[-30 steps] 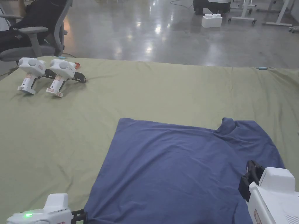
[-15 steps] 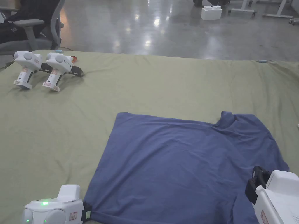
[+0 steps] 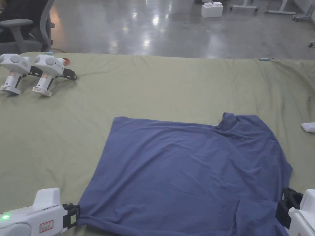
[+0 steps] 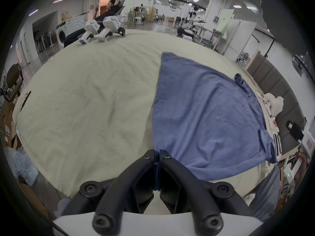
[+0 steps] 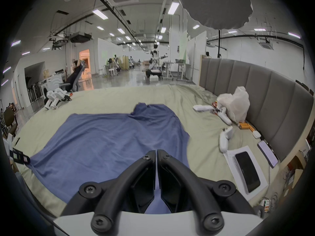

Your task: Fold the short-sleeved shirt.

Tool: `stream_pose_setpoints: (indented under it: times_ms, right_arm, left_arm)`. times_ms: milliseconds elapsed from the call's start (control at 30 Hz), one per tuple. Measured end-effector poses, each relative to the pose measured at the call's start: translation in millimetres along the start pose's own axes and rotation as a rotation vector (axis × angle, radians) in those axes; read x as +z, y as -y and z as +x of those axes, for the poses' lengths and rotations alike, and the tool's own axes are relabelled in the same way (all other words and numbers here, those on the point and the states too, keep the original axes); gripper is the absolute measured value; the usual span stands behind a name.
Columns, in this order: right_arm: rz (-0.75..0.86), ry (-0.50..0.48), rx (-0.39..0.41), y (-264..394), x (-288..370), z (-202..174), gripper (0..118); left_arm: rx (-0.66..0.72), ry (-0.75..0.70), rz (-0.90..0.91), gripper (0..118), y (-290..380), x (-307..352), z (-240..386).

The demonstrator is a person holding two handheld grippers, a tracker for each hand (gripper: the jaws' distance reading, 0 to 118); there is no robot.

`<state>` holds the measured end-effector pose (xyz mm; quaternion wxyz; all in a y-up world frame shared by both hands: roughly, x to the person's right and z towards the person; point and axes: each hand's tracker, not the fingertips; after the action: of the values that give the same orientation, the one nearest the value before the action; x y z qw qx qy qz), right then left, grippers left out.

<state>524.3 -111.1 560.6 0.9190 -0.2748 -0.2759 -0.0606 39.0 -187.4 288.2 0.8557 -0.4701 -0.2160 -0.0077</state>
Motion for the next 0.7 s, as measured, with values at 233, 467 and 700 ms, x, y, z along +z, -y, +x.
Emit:
stream_pose_setpoints:
  times_ms: [233, 467, 700]
  right_arm:
    - [-0.353, 0.006, 0.018, 27, -3, 47, 80]
    - [-0.513, 0.006, 0.053, 73, -25, 55, 79]
    - [-0.562, -0.075, 0.037, 78, -43, 43, 10]
  left_arm:
    - [-0.047, 0.009, 0.045, 1, -10, 7, 5]
    - [-0.062, -0.008, 0.023, 1, -3, -6, 0]
    - [-0.033, -0.014, 0.006, 1, -3, 43, 62]
